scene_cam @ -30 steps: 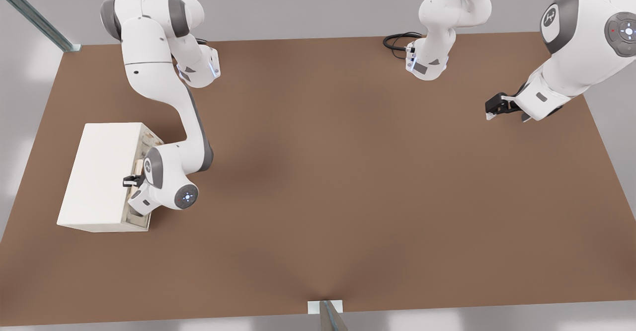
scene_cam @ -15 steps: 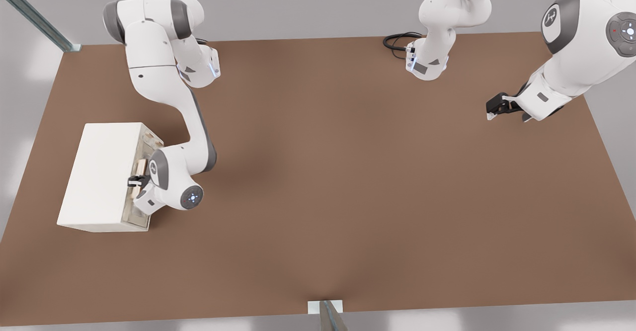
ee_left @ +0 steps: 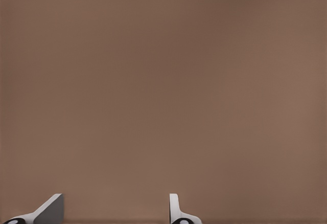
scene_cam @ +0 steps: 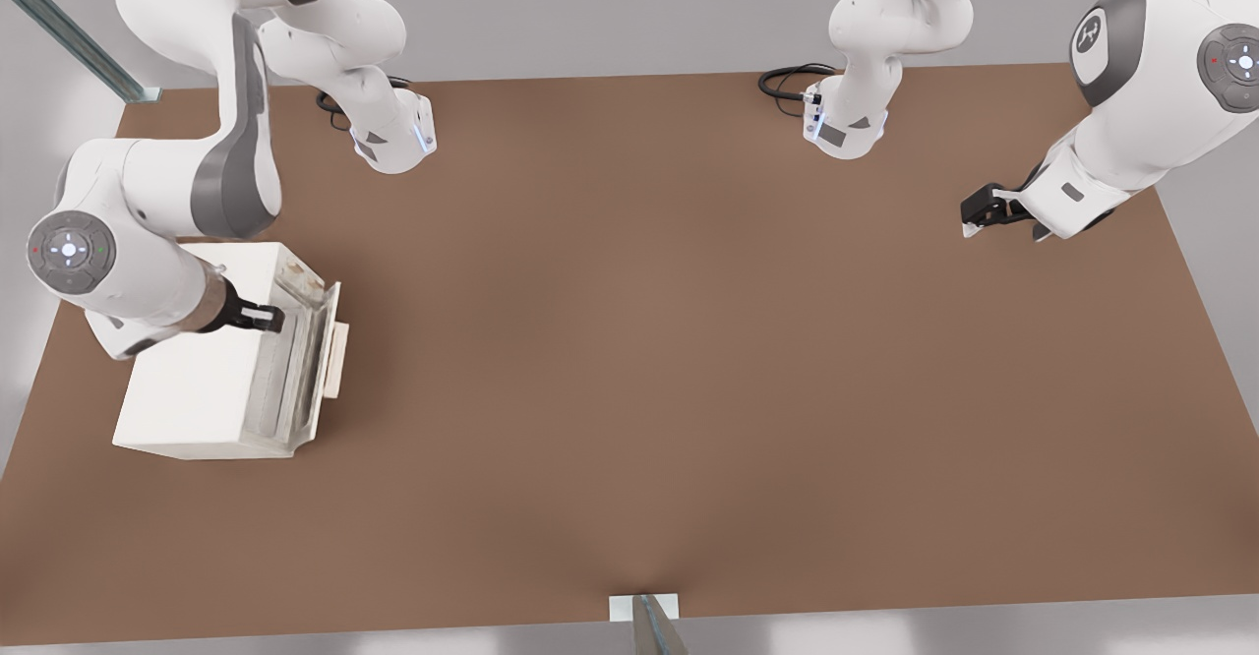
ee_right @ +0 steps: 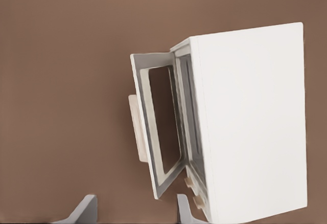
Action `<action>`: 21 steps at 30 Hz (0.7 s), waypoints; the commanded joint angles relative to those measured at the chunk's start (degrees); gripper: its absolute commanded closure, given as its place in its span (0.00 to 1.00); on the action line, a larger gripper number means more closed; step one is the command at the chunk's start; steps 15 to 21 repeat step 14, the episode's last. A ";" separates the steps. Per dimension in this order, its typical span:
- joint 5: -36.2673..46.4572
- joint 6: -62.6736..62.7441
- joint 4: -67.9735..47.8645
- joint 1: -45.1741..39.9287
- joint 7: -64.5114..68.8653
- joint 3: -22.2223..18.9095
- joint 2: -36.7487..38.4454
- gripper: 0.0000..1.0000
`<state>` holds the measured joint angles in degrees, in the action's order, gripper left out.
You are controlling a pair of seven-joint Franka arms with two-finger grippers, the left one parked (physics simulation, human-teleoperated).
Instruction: Keep left arm still and open the oven door with right arm
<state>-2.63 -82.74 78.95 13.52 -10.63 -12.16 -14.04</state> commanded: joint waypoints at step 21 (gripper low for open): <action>3.51 0.39 -0.20 -0.07 13.53 -0.06 0.06 0.00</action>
